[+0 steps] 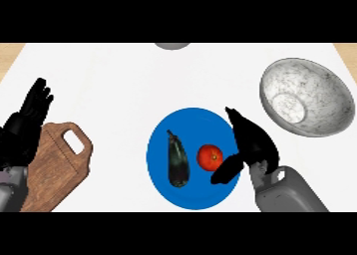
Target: Pick the tomato from the plate and place it in the bowl
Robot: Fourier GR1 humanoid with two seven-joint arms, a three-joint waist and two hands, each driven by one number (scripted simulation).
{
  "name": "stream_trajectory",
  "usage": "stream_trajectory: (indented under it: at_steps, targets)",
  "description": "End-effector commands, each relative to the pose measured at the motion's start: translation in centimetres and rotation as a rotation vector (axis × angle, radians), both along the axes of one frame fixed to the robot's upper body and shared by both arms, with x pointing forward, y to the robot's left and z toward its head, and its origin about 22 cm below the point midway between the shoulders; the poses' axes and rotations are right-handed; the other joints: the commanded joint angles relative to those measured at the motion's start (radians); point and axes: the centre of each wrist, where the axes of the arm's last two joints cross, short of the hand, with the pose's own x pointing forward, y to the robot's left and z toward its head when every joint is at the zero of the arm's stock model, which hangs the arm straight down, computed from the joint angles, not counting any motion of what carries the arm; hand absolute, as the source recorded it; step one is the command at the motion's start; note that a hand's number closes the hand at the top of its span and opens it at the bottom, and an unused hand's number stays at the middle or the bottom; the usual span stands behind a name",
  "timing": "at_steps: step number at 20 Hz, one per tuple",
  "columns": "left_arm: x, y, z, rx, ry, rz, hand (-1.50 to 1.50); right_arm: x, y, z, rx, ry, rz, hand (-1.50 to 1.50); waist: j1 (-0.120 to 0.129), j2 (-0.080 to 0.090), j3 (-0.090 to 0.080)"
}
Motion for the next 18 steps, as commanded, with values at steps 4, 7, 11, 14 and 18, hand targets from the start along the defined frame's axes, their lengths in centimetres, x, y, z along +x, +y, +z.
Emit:
stream_trajectory:
  at_steps: [4, 7, 11, 14, 18]
  targets:
    - [0.2, 0.3, -0.9, -0.008, 0.017, -0.01, 0.0, 0.1, 1.7, -2.5, -0.011, 0.103, -0.04, -1.5, -0.002, 0.0, 0.0]
    - [-0.1, -0.2, 0.1, -0.023, 0.016, -0.003, 0.0, 0.1, 1.1, -4.1, -0.02, 0.123, -0.03, -1.5, -0.001, 0.001, 0.0]
    - [0.2, -1.1, -1.4, -0.005, 0.008, -0.016, 0.0, 0.6, 2.5, -3.5, -0.016, 0.103, -0.044, -1.5, -0.002, 0.001, 0.0]
    - [0.8, -0.7, -1.4, 0.027, -0.022, 0.005, 0.0, -0.7, 1.7, -4.1, -0.02, 0.084, -0.062, -1.5, -0.005, 0.0, 0.0]
    - [0.3, 0.8, 1.1, 0.002, -0.015, -0.011, 0.0, 0.6, 3.9, -7.0, -0.041, 0.115, -0.07, -1.5, 0.003, 0.001, 0.0]
